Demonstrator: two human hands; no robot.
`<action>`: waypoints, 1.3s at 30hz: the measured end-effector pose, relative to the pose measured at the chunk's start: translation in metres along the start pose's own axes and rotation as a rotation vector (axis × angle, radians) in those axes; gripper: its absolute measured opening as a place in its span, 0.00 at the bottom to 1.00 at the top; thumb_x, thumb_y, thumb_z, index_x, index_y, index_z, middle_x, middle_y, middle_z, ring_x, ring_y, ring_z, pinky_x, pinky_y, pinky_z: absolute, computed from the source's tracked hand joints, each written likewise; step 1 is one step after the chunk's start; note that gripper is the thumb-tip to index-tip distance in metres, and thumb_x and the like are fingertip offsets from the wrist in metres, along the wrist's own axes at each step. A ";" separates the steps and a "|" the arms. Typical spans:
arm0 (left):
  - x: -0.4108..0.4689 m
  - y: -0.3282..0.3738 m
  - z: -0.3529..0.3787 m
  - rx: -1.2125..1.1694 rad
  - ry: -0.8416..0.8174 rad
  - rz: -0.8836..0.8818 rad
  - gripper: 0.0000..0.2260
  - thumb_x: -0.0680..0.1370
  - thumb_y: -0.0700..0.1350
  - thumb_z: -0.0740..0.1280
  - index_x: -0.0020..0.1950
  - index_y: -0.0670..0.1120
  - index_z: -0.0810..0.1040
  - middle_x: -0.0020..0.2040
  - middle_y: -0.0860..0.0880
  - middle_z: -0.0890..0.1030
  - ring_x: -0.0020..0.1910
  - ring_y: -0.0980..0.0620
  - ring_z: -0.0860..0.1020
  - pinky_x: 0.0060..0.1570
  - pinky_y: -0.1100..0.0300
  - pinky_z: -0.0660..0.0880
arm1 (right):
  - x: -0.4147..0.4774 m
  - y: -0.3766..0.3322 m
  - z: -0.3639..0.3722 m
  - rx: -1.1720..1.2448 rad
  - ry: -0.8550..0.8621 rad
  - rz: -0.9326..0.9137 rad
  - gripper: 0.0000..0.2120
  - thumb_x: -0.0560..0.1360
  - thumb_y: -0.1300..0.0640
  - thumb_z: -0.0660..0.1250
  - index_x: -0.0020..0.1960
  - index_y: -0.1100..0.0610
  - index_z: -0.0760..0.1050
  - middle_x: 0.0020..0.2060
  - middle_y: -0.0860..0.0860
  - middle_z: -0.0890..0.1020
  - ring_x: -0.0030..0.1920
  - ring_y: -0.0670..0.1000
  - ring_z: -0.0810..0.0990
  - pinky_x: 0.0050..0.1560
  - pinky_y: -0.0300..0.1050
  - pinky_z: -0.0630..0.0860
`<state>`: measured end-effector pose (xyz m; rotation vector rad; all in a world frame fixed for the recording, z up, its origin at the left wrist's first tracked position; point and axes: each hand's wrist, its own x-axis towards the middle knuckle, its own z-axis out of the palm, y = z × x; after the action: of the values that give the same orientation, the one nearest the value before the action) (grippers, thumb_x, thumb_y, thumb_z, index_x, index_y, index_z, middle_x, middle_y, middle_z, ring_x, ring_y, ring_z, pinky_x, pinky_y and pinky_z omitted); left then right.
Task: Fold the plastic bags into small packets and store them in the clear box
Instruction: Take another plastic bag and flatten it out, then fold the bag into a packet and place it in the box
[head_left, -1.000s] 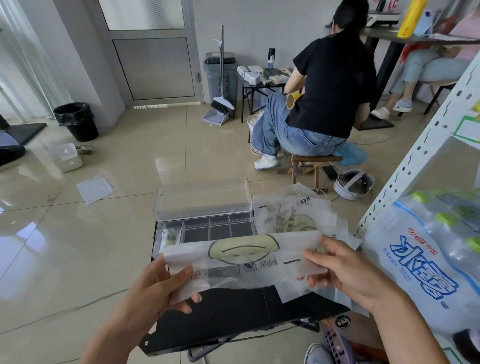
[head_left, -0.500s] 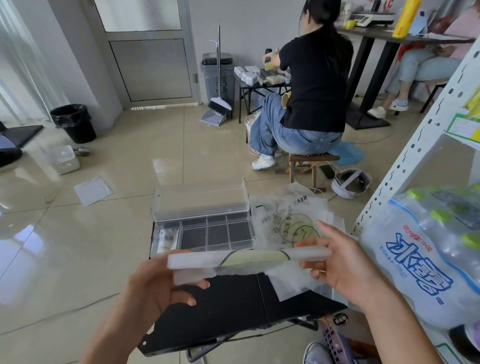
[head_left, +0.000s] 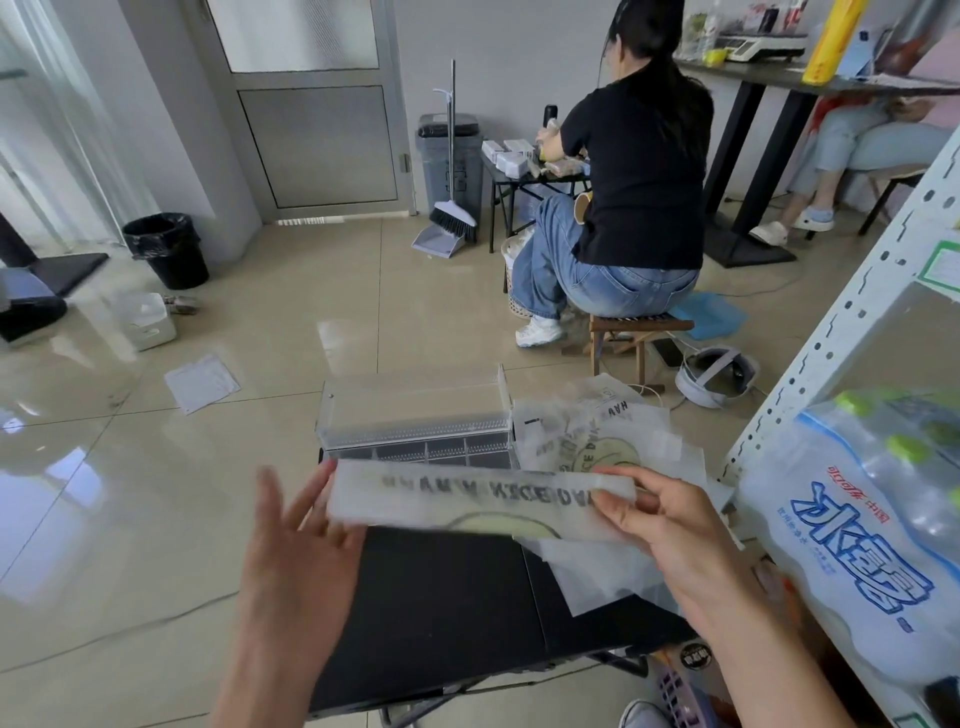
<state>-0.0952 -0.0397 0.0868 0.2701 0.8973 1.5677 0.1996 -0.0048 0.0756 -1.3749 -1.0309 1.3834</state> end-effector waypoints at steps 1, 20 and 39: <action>-0.001 -0.003 0.002 -0.183 -0.039 -0.059 0.43 0.51 0.64 0.85 0.57 0.38 0.85 0.52 0.43 0.87 0.53 0.47 0.85 0.59 0.53 0.76 | 0.000 0.000 0.005 0.049 0.017 -0.002 0.19 0.68 0.58 0.76 0.59 0.56 0.83 0.49 0.56 0.89 0.54 0.54 0.88 0.60 0.53 0.80; 0.006 -0.025 0.007 0.140 -0.124 0.028 0.14 0.83 0.42 0.64 0.60 0.36 0.84 0.62 0.37 0.84 0.63 0.40 0.83 0.59 0.49 0.82 | -0.009 -0.010 0.015 -0.368 -0.363 0.105 0.22 0.66 0.37 0.78 0.57 0.44 0.85 0.55 0.40 0.87 0.58 0.36 0.82 0.59 0.40 0.74; -0.002 -0.031 0.011 0.370 -0.430 -0.161 0.18 0.86 0.49 0.61 0.66 0.37 0.80 0.61 0.32 0.81 0.58 0.37 0.82 0.60 0.43 0.79 | -0.019 0.005 0.063 -0.057 -0.589 0.258 0.16 0.81 0.55 0.68 0.58 0.68 0.84 0.54 0.67 0.86 0.58 0.65 0.85 0.63 0.57 0.80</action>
<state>-0.0650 -0.0390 0.0735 0.7496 0.8368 1.1269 0.1358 -0.0217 0.0778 -1.1919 -1.3025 2.0383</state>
